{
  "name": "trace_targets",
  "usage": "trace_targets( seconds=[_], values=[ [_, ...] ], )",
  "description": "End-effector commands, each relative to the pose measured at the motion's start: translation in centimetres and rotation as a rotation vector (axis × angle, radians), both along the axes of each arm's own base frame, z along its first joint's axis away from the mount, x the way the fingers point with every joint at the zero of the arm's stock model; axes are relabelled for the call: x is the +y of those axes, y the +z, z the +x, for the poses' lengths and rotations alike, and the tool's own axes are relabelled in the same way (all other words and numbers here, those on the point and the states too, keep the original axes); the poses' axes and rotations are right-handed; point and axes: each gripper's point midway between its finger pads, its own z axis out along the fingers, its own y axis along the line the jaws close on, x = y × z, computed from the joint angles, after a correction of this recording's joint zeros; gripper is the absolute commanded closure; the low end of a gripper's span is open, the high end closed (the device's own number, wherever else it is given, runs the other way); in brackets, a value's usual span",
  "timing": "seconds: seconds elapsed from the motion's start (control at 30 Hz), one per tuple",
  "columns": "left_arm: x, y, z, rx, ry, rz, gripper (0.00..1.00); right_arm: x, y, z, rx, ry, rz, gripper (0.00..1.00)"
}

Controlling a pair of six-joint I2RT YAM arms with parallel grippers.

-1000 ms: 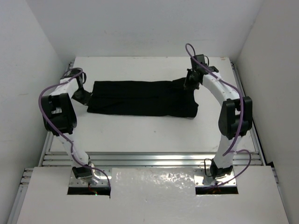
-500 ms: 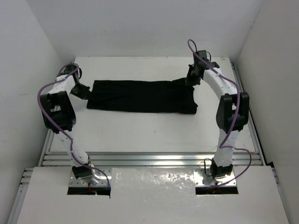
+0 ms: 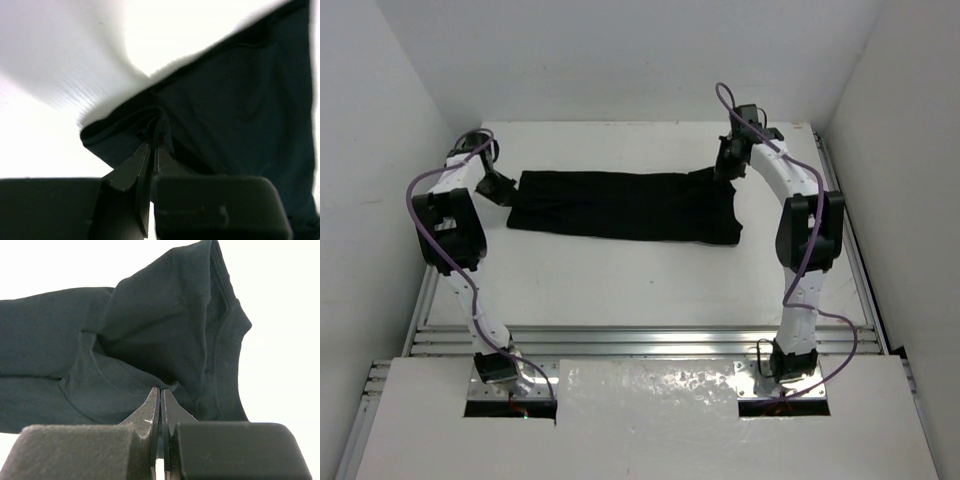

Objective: Fold and stack the t-shirts
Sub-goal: Fold the other side of the tshirt into a rectangle

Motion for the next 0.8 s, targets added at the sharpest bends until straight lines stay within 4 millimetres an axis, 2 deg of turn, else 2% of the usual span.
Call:
trace_targets(
  seconds=[0.0, 0.1, 0.23, 0.27, 0.3, 0.33, 0.37, 0.4, 0.43, 0.47, 0.53, 0.63, 0.67, 0.7, 0.73, 0.77],
  values=[
    [1.0, -0.8, -0.4, 0.049, 0.037, 0.044, 1.00, -0.1, 1.5, 1.4, -0.044, 0.020, -0.009, 1.00],
    [1.2, -1.8, -0.7, 0.079, 0.054, 0.052, 1.00, -0.1, 1.2, 1.5, -0.043, 0.028, -0.009, 1.00],
    [1.7, -1.5, -0.6, 0.074, 0.072, 0.076, 1.00, -0.1, 1.3, 1.7, -0.045, 0.028, -0.014, 0.98],
    [2.0, -1.0, -0.4, 0.068, 0.081, 0.089, 0.85, -0.1, 1.4, 1.7, -0.045, 0.032, -0.012, 0.92],
    [2.0, -0.6, -0.4, 0.061, 0.091, 0.091, 0.58, 0.1, 1.6, 1.8, -0.049, 0.038, -0.007, 0.82],
    [2.2, 0.5, -0.1, 0.034, 0.096, 0.102, 0.43, 0.3, 1.9, 1.8, -0.052, 0.046, 0.007, 0.75],
    [2.5, 1.4, 0.2, 0.006, 0.109, 0.120, 0.15, 0.5, 2.3, 2.0, -0.060, 0.052, 0.018, 0.63],
    [2.7, 3.6, 0.5, -0.047, 0.116, 0.136, 0.03, 0.8, 3.2, 2.4, -0.079, 0.063, 0.029, 0.55],
    [3.4, 5.0, 1.1, -0.091, 0.127, 0.169, 0.00, 0.9, 3.6, 2.6, -0.084, 0.066, 0.033, 0.47],
    [3.7, 6.6, 1.5, -0.131, 0.133, 0.191, 0.00, 0.8, 5.2, 3.3, -0.115, 0.067, 0.031, 0.46],
    [4.7, 11.3, 2.1, -0.232, 0.133, 0.274, 0.00, 0.8, 6.3, 3.9, -0.129, 0.067, 0.031, 0.38],
    [4.8, 15.3, 1.3, -0.251, 0.116, 0.399, 0.00, 1.4, 9.1, 3.5, -0.162, 0.080, 0.067, 0.36],
    [3.5, 16.0, 1.1, -0.252, 0.074, 0.420, 0.00, 1.7, 8.2, 2.6, -0.139, 0.087, 0.075, 0.36],
    [2.7, 16.2, 0.9, -0.248, 0.049, 0.435, 0.01, 2.7, 10.0, 1.3, -0.169, 0.109, 0.096, 0.37],
    [0.3, 15.4, 0.4, -0.224, -0.011, 0.439, 0.06, 3.5, 7.7, -0.1, -0.137, 0.133, 0.120, 0.38],
    [-0.8, 16.0, 0.0, -0.241, -0.054, 0.461, 0.09, 4.7, 9.6, -1.6, -0.173, 0.178, 0.161, 0.44]
  ],
)
